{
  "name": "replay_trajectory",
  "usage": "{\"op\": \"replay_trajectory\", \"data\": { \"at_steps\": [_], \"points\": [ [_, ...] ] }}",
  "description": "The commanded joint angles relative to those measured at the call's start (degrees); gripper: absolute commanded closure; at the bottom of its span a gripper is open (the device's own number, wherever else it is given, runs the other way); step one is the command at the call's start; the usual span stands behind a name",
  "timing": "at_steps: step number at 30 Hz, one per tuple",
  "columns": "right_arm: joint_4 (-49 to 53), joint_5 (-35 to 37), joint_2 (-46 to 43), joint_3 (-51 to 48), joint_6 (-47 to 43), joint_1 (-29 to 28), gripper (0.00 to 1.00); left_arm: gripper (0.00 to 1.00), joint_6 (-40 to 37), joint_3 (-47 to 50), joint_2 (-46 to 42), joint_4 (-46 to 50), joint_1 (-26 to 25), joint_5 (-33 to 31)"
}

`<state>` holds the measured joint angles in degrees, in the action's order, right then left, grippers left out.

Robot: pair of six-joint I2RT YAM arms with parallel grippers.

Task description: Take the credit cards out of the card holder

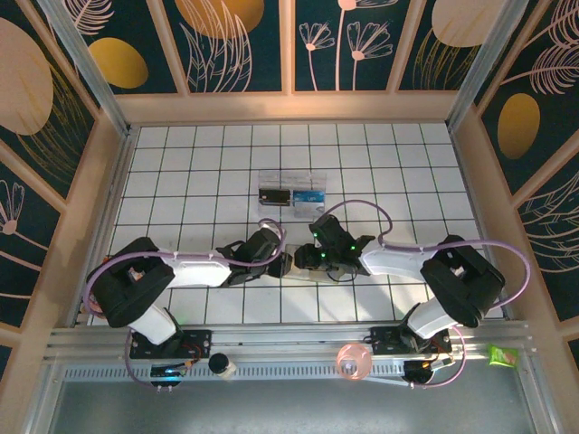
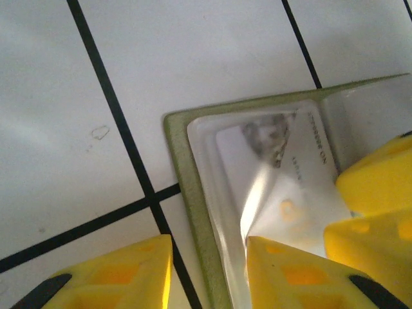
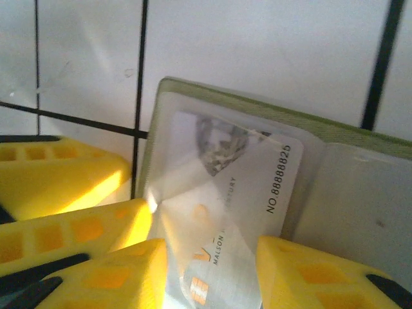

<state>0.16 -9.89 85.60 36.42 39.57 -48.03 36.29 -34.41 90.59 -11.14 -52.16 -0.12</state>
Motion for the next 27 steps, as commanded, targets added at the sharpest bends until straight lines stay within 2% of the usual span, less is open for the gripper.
{"op": "replay_trajectory", "data": {
  "at_steps": [1, 5, 10, 13, 15, 18, 21, 25, 27],
  "points": [
    [6.0, 7.6, -1.8, 0.9, 0.5, -0.5, 0.58, 0.62, 0.4, 1.3, -2.1, 3.7, -0.2, -0.8],
    [7.1, 9.7, -3.5, 0.9, 0.7, -0.8, 0.58, 0.55, 0.3, 1.5, -4.5, 4.0, -0.2, -1.4],
    [6.5, 9.5, -7.3, 1.1, -1.1, -0.9, 0.53, 0.47, -0.7, 0.9, -6.0, 4.2, -0.2, -1.0],
    [7.3, 9.3, -9.9, 1.7, -3.7, -0.2, 0.53, 0.45, -2.2, -0.1, -7.0, 4.4, -0.2, -1.5],
    [7.4, 5.8, -10.1, 2.0, -6.6, 1.6, 0.58, 0.46, -3.5, -0.9, -7.4, 4.7, -0.2, -2.6],
    [7.8, 0.7, -8.0, 2.6, -10.3, 4.3, 0.7, 0.47, -6.1, -3.0, -6.0, 5.3, -0.2, -3.2],
    [7.4, -1.8, -6.1, 2.9, -12.0, 6.2, 0.71, 0.48, -8.0, -5.8, -3.2, 5.6, -0.3, -2.1],
    [6.3, -4.0, -4.7, 2.4, -12.7, 8.0, 0.74, 0.58, -9.7, -8.4, 0.0, 6.8, -0.6, -2.8],
    [5.0, -6.8, -3.9, 1.5, -13.0, 8.9, 0.74, 0.59, -10.4, -9.0, 1.2, 7.2, -1.0, -2.6]
  ]
}}
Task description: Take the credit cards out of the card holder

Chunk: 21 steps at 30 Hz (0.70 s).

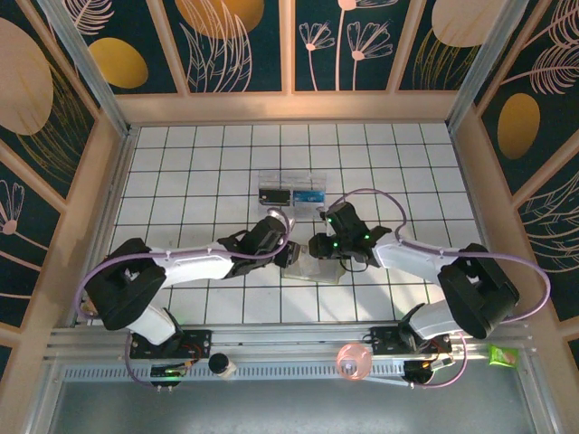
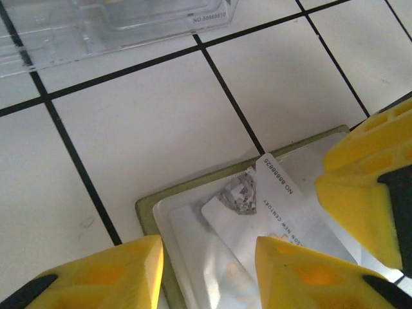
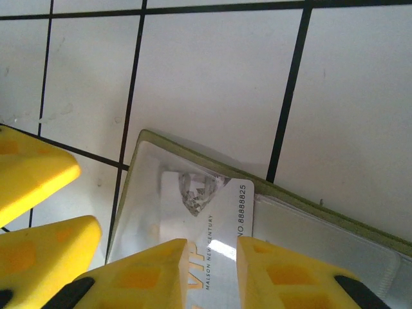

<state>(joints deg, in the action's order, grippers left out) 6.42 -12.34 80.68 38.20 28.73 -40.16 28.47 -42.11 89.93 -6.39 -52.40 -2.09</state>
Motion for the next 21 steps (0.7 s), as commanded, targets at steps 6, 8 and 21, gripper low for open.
{"op": "replay_trajectory", "data": {
  "at_steps": [6, 8, 21],
  "points": [
    [-3.1, -5.9, 2.7, -1.2, -2.1, 2.6, 0.72, 0.61, -2.3, -1.1, 4.1, 3.1, -1.9, -0.1],
    [-3.3, -6.1, 3.2, -1.5, -2.1, 2.9, 0.7, 0.64, -1.8, -0.6, 4.5, 3.3, -2.1, -0.2],
    [-5.3, -8.1, 4.9, -3.6, -1.8, 3.6, 0.66, 0.69, 0.4, 1.2, 7.9, 4.6, -3.1, 0.8]
  ]
}}
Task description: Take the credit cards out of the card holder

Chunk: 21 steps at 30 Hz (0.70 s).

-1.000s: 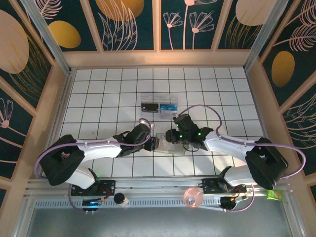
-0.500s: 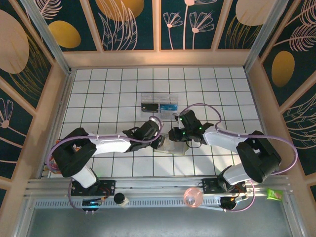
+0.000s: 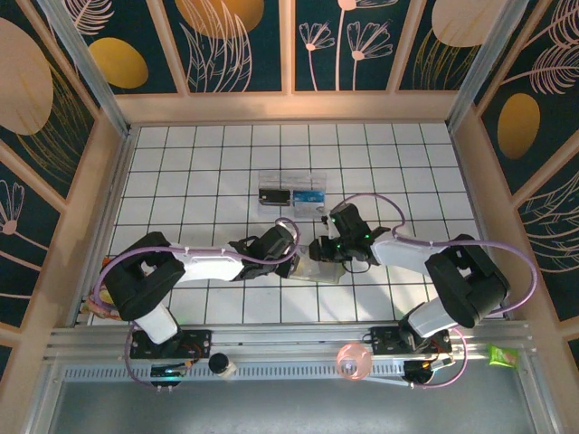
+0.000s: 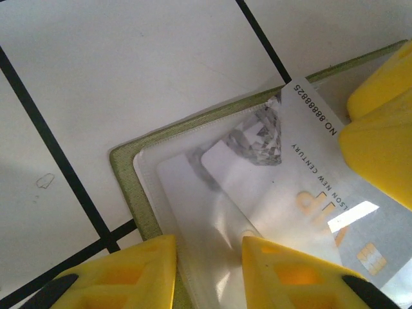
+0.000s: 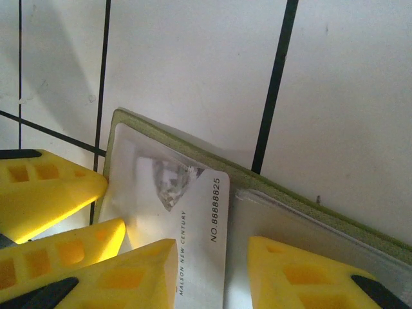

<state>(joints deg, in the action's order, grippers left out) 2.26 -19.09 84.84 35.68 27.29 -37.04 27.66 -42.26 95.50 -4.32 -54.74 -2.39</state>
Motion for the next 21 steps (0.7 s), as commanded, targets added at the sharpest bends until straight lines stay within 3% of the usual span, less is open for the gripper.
{"op": "replay_trajectory", "data": {
  "at_steps": [1, 12, 17, 21],
  "points": [
    [-1.4, -1.6, 0.6, -1.3, -0.3, 0.5, 0.66, 0.69, 1.3, 1.6, 2.3, 2.3, -0.9, 1.3],
    [-3.5, -3.9, 1.2, -2.4, 0.9, 0.5, 0.69, 0.7, 2.7, 2.2, 4.0, 1.7, -1.5, 1.9],
    [-3.1, -2.1, 0.0, -3.3, 1.6, 1.0, 0.84, 0.7, 2.8, 2.4, 3.3, 2.3, -1.5, 1.3],
    [-2.4, -0.3, -2.6, -4.4, 2.4, 2.1, 0.9, 0.67, 3.2, 3.2, 3.0, 2.7, -1.5, 0.6]
  ]
}}
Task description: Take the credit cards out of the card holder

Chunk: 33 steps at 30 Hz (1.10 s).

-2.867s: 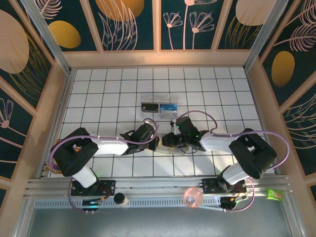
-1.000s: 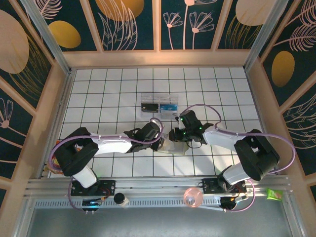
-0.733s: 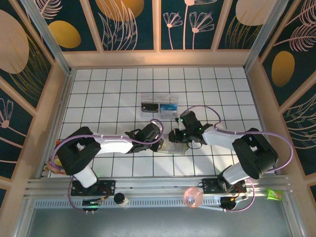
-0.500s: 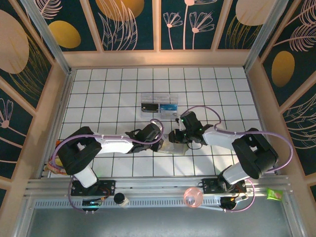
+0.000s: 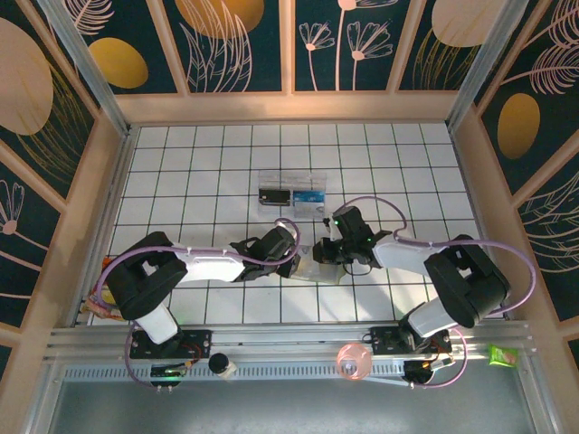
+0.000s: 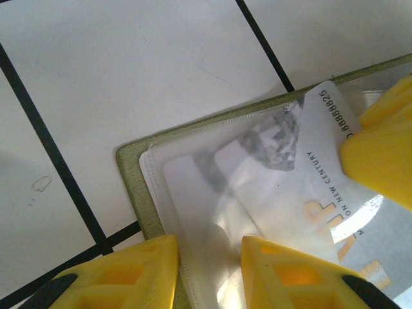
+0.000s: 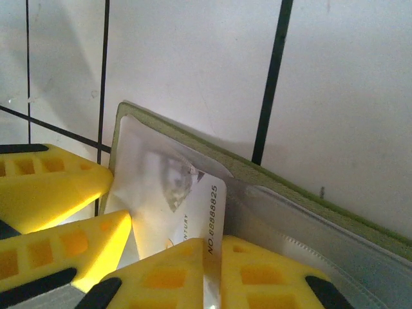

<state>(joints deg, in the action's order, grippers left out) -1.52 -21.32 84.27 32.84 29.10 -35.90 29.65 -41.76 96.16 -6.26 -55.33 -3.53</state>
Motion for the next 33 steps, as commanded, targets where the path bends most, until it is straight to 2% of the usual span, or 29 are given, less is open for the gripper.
{"op": "replay_trajectory", "data": {
  "at_steps": [1, 6, 14, 20, 22, 26, 29, 30, 33],
  "points": [
    [1.8, 2.2, -2.5, -1.8, 0.6, 1.1, 0.92, 0.67, 1.3, 2.9, 2.4, 4.6, -0.9, 1.8],
    [4.0, 4.2, -5.8, -2.5, 1.1, 2.3, 0.98, 0.69, 2.2, 4.0, 1.0, 4.1, -0.9, 3.0],
    [8.6, 7.8, -13.5, -2.3, 1.5, 3.3, 1.0, 0.68, 5.5, 6.9, -2.5, 2.7, -0.9, 5.9],
    [7.7, 6.8, -18.7, -0.1, -1.1, 3.4, 1.0, 0.4, 5.2, 5.3, -13.2, 4.5, -0.6, 3.2],
    [5.0, 5.0, -20.3, -0.1, -1.5, 3.4, 1.0, 0.36, 4.6, 5.3, -16.7, 3.2, 1.2, 4.7],
    [-0.7, 2.0, -22.3, -0.3, -0.8, 3.4, 1.0, 0.33, 6.9, 10.4, -22.4, -9.2, 8.6, 16.3],
    [-7.5, -1.2, -23.9, -2.0, 0.9, 3.4, 1.0, 0.32, 8.8, 14.4, -25.6, -21.8, 10.8, 22.4],
    [-10.1, -2.2, -24.4, -2.6, 2.0, 3.4, 1.0, 0.34, 10.5, 15.8, -25.9, -27.0, 11.8, 24.8],
    [-16.8, -5.7, -24.5, -4.2, 5.1, 3.4, 1.0, 0.47, 16.2, 19.1, -24.7, -41.1, 15.5, 31.7]
  ]
}}
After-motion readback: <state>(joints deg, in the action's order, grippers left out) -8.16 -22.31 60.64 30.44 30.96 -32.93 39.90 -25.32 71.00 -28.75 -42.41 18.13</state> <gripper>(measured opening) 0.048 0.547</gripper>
